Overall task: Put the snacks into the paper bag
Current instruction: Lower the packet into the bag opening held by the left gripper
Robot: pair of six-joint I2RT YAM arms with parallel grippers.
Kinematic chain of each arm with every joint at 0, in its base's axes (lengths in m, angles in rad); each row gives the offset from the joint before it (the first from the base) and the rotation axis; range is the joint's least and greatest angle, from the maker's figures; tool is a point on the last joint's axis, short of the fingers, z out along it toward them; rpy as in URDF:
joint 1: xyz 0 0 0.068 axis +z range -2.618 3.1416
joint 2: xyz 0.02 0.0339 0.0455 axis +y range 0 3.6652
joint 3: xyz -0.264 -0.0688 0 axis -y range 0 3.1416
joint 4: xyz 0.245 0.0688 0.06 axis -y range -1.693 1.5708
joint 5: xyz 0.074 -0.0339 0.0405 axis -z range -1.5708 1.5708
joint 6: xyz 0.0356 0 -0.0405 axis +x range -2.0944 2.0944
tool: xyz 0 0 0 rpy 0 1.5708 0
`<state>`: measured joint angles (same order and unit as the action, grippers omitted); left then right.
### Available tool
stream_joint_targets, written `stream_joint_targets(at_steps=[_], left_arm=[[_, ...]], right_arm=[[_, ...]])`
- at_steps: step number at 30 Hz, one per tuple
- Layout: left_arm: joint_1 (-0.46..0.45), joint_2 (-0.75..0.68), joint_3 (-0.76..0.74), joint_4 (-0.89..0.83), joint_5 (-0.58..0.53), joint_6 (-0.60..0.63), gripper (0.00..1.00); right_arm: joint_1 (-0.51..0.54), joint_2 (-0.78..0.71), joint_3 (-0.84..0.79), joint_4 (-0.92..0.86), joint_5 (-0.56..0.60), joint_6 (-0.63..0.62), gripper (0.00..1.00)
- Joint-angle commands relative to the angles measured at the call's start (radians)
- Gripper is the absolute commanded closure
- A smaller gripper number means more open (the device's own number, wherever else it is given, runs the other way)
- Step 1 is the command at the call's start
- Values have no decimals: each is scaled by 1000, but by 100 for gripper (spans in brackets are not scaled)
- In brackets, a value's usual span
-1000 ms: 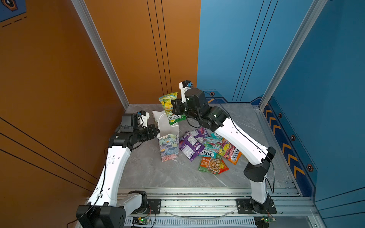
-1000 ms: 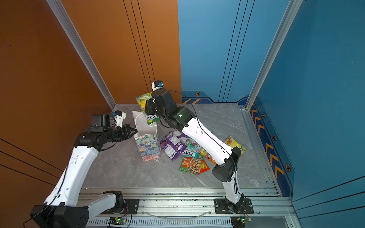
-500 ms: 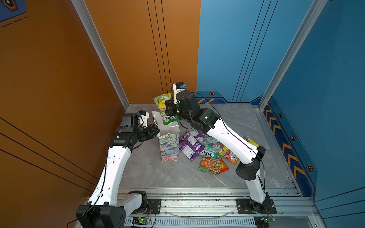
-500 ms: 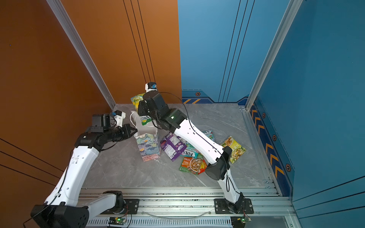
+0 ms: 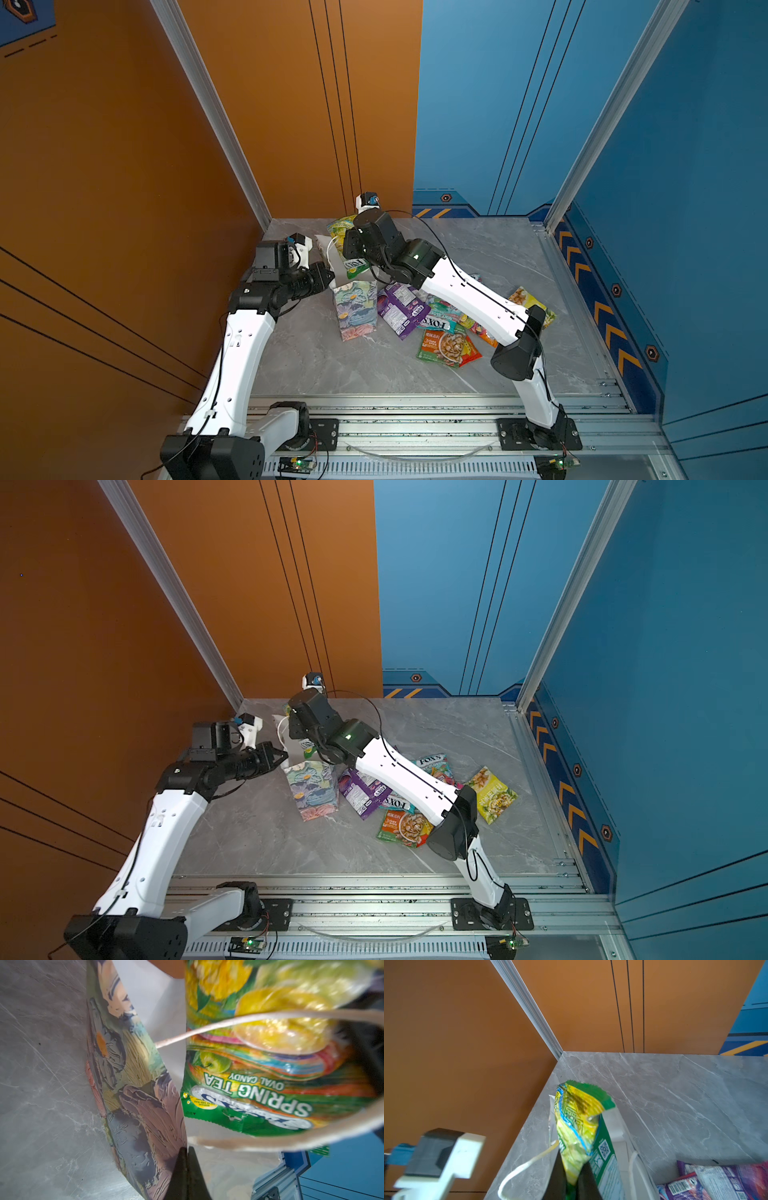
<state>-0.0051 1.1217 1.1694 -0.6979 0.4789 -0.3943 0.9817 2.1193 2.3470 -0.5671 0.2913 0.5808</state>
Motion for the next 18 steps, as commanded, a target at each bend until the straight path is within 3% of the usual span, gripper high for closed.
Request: stream_joint_targets(at_steps=[1,18], left_arm=[[11,-14,-20,5,-13,-7,100],[20,-22,-23,15,-5,-12,100]], right_arm=[[-3,-82,-17,30,46,1,100],[-23,-19,-26,54,-158,159,100]])
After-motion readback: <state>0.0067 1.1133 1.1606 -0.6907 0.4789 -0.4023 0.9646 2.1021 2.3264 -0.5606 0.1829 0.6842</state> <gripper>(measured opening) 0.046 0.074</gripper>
